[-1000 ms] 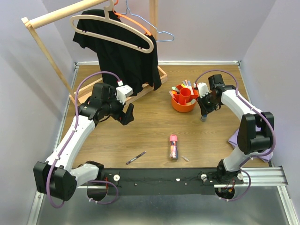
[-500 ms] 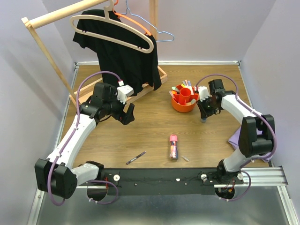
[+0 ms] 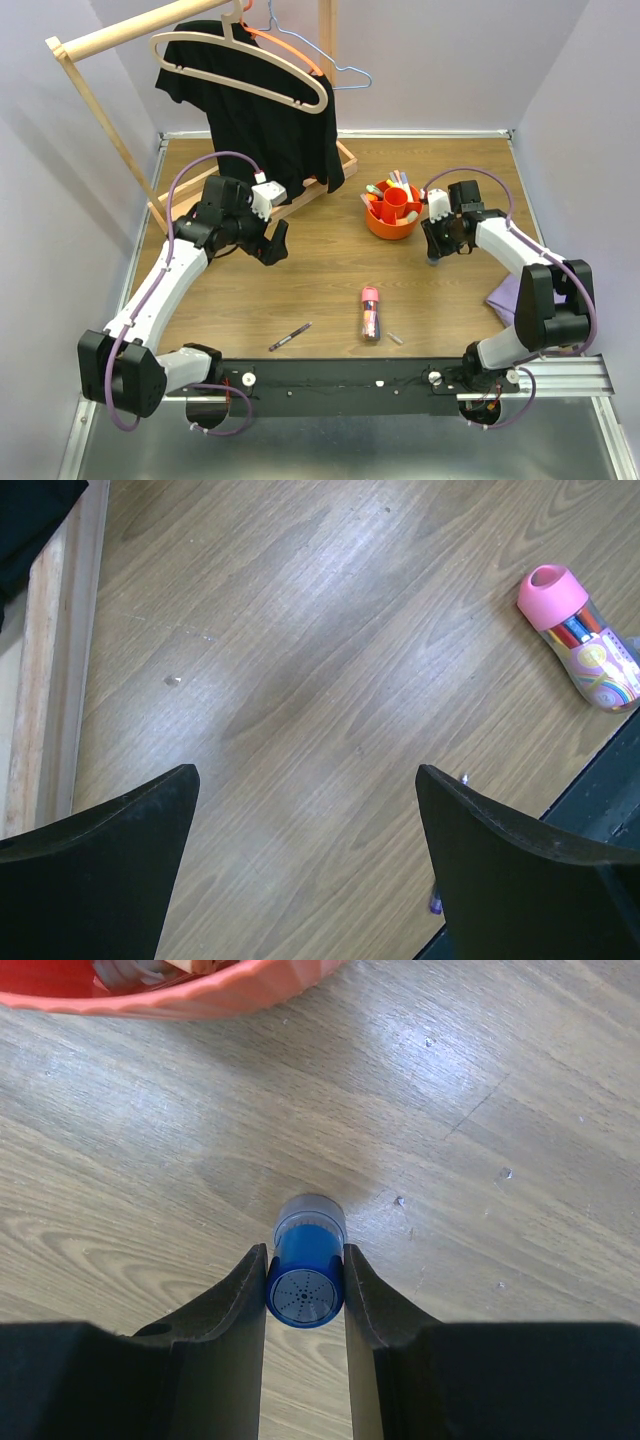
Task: Sort the stationery into containers
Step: Close the pen cap at the center of the board, then place the stationery in the storage box.
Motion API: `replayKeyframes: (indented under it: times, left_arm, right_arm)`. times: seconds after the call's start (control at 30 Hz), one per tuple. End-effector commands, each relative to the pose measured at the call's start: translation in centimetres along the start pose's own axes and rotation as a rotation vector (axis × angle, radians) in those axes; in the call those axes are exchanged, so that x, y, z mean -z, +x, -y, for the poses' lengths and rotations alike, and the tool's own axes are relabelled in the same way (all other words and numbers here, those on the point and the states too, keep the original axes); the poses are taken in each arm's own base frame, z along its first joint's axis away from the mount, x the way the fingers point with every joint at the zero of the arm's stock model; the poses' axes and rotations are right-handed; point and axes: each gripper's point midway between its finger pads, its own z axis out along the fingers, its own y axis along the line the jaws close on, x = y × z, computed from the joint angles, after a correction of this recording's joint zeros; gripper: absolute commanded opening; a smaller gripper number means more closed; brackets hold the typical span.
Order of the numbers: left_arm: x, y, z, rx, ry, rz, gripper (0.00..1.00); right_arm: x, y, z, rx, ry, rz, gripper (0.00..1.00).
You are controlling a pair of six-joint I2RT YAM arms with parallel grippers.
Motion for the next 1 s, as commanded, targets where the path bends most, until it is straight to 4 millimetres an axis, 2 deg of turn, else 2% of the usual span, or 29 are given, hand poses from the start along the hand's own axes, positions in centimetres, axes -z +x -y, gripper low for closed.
replayKeyframes:
  times: [0.0,0.03,0.07,0.13,0.17,0.23,0.27,0.37,0.4,0.5,0.53,0.63,0.73,0.87,0.97]
  left_arm:
    - [0.2,-1.7,0.1,-0.013,0.013,0.047,0.99]
    - [0.3,-1.8,0.0,-0.013,0.010,0.047,0.99]
    - [0.3,-1.8,0.0,-0.013,0.007,0.045,0.99]
    - [0.3,-2.0,-0.1,-0.017,0.007,0.046,0.99]
    - [0.4,-2.1,-0.1,-0.019,0.007,0.047,0.99]
    - [0.4,-2.3,-0.1,-0.024,0.006,0.050,0.99]
    - [0.4,-2.4,-0.1,-0.023,0.006,0.051,0.99]
    - [0.4,-2.8,-0.2,-0.027,0.007,0.053,0.99]
    - [0.2,-2.8,-0.3,-0.025,0.008,0.049,0.99]
    - [0.1,-3.4,-0.4,-0.028,0.012,0.056,0.99]
    - [0.1,-3.8,-0.5,-0.030,0.012,0.062,0.99]
    - [0.1,-4.2,-0.6,-0.033,0.012,0.065,0.99]
    - [0.1,-4.4,-0.8,-0.039,0.006,0.064,0.99]
    - [0.2,-4.4,-0.8,-0.040,0.001,0.063,0.99]
    - [0.1,-4.2,-0.9,-0.040,-0.002,0.055,0.99]
  right_arm:
    - [-1.4,5.5,-1.7,-0.018,-0.059,-0.183,0.01]
    - [-0.7,4.3,-1.4,0.002,-0.056,-0.157,0.01]
    - [0.1,4.3,-1.7,-0.003,-0.071,-0.177,0.01]
    - [1.8,2.6,-1.7,0.010,-0.073,-0.134,0.01]
    - [3.2,1.0,-1.4,0.020,-0.066,-0.106,0.01]
    - [4.9,-0.9,-0.9,0.039,-0.044,-0.066,0.01]
    - [6.1,-2.8,-0.3,0.042,-0.018,-0.025,0.01]
    - [7.8,-5.6,0.3,0.041,0.012,0.048,0.01]
    - [8.8,-7.3,0.6,0.039,0.024,0.090,0.01]
    - [8.9,-9.1,0.7,0.021,0.007,0.115,0.01]
    - [9.4,-10.3,1.0,0.016,0.015,0.149,0.01]
    - [9.2,-12.4,1.4,0.014,0.012,0.191,0.01]
    - [8.4,-13.2,1.3,0.006,-0.017,0.195,0.01]
    - [8.2,-15.2,1.0,0.001,-0.049,0.239,0.01]
    - [7.3,-15.7,0.7,-0.003,-0.073,0.228,0.01]
